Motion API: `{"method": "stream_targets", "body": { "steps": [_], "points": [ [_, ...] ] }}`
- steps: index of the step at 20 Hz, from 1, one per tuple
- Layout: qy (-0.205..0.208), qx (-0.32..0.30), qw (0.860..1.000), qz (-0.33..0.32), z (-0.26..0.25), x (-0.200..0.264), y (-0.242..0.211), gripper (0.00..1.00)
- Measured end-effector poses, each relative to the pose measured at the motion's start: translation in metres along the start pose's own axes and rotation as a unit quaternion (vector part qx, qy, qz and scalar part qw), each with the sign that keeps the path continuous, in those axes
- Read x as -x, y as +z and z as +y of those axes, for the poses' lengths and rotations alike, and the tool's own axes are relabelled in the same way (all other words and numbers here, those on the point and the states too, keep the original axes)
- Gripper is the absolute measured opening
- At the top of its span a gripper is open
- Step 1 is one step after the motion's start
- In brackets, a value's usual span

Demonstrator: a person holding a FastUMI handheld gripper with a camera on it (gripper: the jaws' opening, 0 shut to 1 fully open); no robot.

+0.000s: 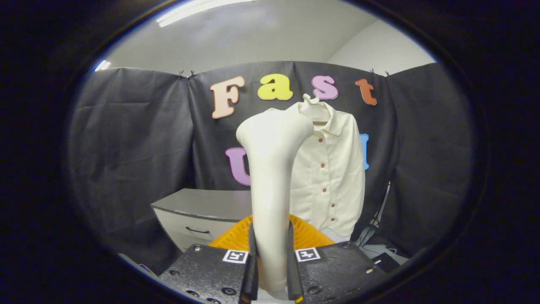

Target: Iron the clothes twice with a garment steamer, once on the left side and once on the right side.

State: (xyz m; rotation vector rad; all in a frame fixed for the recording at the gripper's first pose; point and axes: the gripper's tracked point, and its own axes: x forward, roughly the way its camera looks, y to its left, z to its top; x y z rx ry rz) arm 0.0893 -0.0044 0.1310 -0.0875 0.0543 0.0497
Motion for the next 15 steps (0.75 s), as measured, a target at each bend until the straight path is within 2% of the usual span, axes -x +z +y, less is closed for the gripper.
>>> {"method": "stream_targets", "body": {
  "steps": [8, 15],
  "points": [
    [-0.047, -0.013, 0.998, 0.026, 0.002, 0.023, -0.043, 0.26],
    [-0.056, -0.026, 0.998, 0.034, 0.017, 0.03, -0.059, 0.26]
  ]
}}
